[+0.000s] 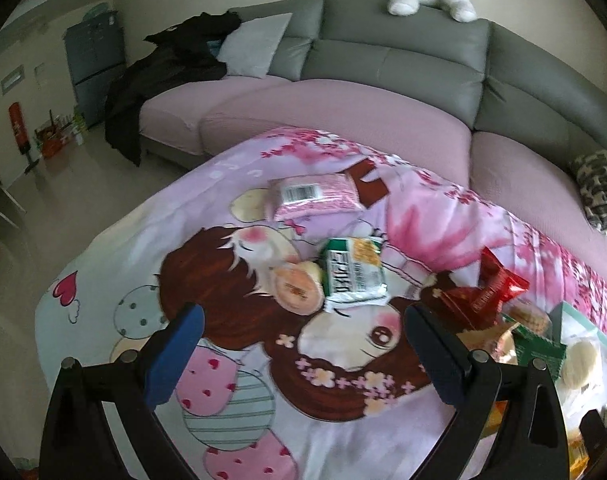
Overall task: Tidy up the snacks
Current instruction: 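Move both tools back from the tray toward the remaining snacks, then grasp the gold bread bag with the right tool while the left tool grasps the pudding cup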
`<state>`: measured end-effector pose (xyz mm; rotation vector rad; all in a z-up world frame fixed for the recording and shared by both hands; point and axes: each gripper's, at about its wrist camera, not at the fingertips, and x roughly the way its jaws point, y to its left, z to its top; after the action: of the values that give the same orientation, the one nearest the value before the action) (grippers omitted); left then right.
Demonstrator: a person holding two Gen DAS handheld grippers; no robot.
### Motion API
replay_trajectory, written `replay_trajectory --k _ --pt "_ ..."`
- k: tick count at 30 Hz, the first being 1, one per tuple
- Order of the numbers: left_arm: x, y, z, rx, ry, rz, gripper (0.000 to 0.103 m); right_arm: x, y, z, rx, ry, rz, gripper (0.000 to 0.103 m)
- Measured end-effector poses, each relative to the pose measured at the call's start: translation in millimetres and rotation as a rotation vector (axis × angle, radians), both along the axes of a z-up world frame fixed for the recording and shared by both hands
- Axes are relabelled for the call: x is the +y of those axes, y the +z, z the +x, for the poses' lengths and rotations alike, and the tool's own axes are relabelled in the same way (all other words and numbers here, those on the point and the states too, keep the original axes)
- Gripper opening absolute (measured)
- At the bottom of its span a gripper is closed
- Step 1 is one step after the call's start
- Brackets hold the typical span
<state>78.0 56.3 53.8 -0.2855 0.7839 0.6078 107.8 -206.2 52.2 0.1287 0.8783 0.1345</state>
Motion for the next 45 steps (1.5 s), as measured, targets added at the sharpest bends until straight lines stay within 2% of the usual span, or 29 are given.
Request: replay_trajectory --k 9,19,31,35,36,38,40,41,43,45 --pt "28.6 -8.7 -4.7 0.022 0.034 -0.041 0.100 23.9 -14.1 10.6 0.014 0.036 0.015 0.103" --pt "43.7 -28.4 10.0 0.076 -0.040 -0.097 0.100 74.8 -15.8 17.6 -0.023 0.151 -0.014 0.102" --pt "69.7 -44.5 32.3 0.099 -0.076 -0.150 0.100 106.6 -43.6 35.3 0.029 0.180 -0.052 0.092" --pt "72.9 -51.9 36.8 0.092 -0.082 -0.184 0.099 111.4 -48.5 35.9 0.041 0.191 -0.063 0.083" --pt "72.7 -53.9 38.3 0.087 -0.086 -0.189 0.095 112.1 -49.6 36.3 0.045 0.191 -0.064 0.082" --pt "71.7 -58.0 41.9 0.079 -0.099 -0.203 0.081 111.8 -51.6 36.8 0.053 0.190 -0.058 0.071" --pt "71.7 -61.7 43.3 0.076 -0.107 -0.224 0.068 110.9 -53.1 37.7 0.057 0.183 -0.059 0.066" --pt "71.7 -61.6 43.1 0.067 -0.113 -0.231 0.067 109.6 -53.0 37.7 0.057 0.180 -0.054 0.060" --pt "71.9 -60.7 42.4 0.057 -0.113 -0.237 0.058 106.1 -51.9 37.6 0.056 0.174 -0.035 0.053" --pt "72.0 -61.2 42.0 0.047 -0.119 -0.262 0.053 103.7 -51.6 38.1 0.058 0.172 -0.021 0.049"
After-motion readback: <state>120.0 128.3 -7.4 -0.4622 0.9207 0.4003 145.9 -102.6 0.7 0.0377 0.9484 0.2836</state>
